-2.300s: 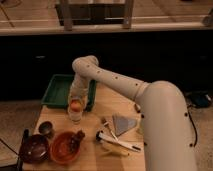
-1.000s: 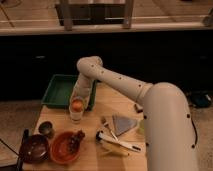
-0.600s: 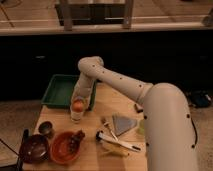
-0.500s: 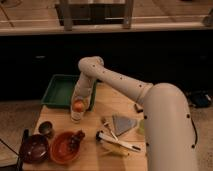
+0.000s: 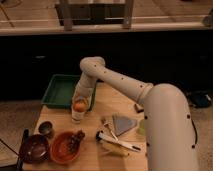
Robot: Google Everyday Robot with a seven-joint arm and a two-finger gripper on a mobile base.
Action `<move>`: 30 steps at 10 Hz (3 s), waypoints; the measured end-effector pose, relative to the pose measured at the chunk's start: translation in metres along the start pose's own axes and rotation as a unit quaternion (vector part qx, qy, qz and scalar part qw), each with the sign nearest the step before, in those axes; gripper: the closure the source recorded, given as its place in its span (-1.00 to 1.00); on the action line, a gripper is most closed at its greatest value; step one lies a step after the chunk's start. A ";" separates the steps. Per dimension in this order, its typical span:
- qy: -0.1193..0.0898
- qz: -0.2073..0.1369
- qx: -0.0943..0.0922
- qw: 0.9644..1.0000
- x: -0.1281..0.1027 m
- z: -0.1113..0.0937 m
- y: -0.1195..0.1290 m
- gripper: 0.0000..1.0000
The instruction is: Place apple in paper cup
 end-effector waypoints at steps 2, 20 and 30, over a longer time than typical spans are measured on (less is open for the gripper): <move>0.000 -0.003 -0.002 1.000 -0.001 0.001 -0.002 0.68; -0.011 -0.008 -0.013 1.000 -0.005 0.008 -0.008 -0.60; -0.006 -0.028 0.000 1.000 -0.008 0.009 -0.010 -0.60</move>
